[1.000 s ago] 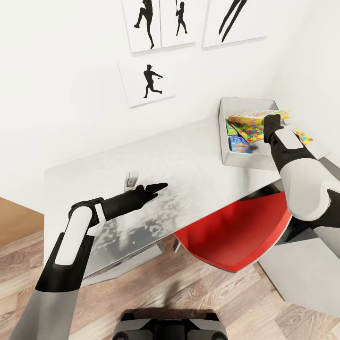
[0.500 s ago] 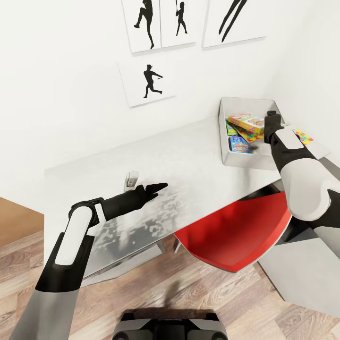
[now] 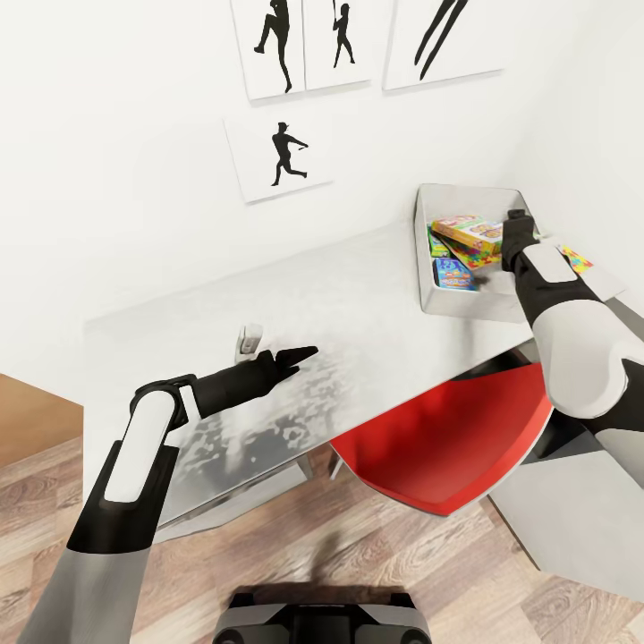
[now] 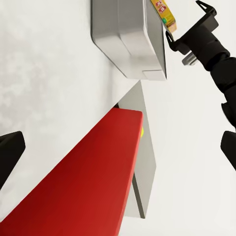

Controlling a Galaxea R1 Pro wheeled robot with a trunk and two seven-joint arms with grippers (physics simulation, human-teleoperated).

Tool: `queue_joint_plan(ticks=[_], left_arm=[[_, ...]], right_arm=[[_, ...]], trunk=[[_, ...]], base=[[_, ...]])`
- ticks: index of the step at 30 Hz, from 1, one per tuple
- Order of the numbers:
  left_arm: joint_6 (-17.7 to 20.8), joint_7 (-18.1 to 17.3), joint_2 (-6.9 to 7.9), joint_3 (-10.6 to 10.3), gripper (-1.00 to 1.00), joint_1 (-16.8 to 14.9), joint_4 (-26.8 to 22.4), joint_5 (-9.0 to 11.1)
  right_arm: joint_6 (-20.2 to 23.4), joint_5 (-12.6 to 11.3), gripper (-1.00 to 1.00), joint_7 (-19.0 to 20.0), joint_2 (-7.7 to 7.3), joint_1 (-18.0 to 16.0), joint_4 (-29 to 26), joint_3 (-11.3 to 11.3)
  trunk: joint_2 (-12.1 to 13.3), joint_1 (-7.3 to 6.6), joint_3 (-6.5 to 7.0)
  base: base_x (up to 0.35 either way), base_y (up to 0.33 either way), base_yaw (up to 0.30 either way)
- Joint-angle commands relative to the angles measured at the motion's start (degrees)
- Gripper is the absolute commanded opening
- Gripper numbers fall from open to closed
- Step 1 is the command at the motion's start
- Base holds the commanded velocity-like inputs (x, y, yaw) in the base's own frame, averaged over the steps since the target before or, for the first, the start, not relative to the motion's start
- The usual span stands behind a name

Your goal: Put all the toys in the child's room - the three board games (two on the bed and one on the table), the two jigsaw puzzles on the table, and the tennis ball on the table - inside the toy box on the table in the child's room.

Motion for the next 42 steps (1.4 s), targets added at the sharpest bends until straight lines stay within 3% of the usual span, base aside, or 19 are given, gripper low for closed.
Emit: queue_joint_plan(ticks=[1, 6, 12, 16, 18, 22, 27, 34, 42], left_arm=[[0.2, 0.3, -0.03, 0.0, 1.00, 0.0, 0.0, 0.3], [0.2, 0.3, -0.01, 0.0, 1.00, 0.0, 0.0, 0.3], [0.2, 0.2, -0.02, 0.1, 1.00, -0.1, 0.0, 0.3], [0.2, 0.2, -0.02, 0.1, 1.00, -0.2, 0.1, 0.3], [0.2, 0.2, -0.02, 0.1, 1.00, -0.2, 0.1, 0.3], [0.2, 0.2, -0.03, 0.1, 1.00, -0.3, 0.1, 0.3], [0.2, 0.2, -0.03, 0.1, 1.00, -0.3, 0.1, 0.3], [0.2, 0.2, -0.03, 0.1, 1.00, -0.4, 0.1, 0.3], [0.2, 0.2, -0.03, 0.2, 1.00, -0.4, 0.1, 0.3]], right_arm=[[-0.2, -0.6, 1.00, -0.2, -0.05, 0.0, -0.1, 0.1], [0.3, -0.6, 1.00, -0.5, -0.44, -0.1, -0.6, 0.0], [2.0, -0.5, 1.00, -3.2, -2.30, -0.2, -1.5, 0.2], [6.0, -0.4, 1.00, -8.9, -2.79, -0.5, -3.5, 0.3], [7.2, -0.4, 1.00, -10.8, -2.82, -0.6, -4.4, 0.3], [12.0, -0.4, 1.00, -18.7, -2.74, -0.6, -8.9, 0.3], [15.6, -0.5, 1.00, -23.6, -2.63, -0.4, -13.7, 0.4], [19.7, -0.5, 1.00, -27.6, -2.37, -0.6, -17.8, 0.4], [21.1, -0.6, 1.00, -29.0, -1.65, -0.8, -19.6, 0.5]], trunk=[[-0.1, 0.03, -0.08], [-0.1, 0.03, -0.08], [-0.1, 0.03, -0.08], [-0.1, 0.03, -0.08], [-0.1, 0.03, -0.08], [-0.1, 0.03, -0.08], [-0.1, 0.03, -0.08], [-0.1, 0.03, -0.08], [-0.1, 0.03, -0.08]], base=[[0.000, 0.000, 0.000], [0.000, 0.000, 0.000], [0.000, 0.000, 0.000], [0.000, 0.000, 0.000], [0.000, 0.000, 0.000], [0.000, 0.000, 0.000], [0.000, 0.000, 0.000], [0.000, 0.000, 0.000], [0.000, 0.000, 0.000]])
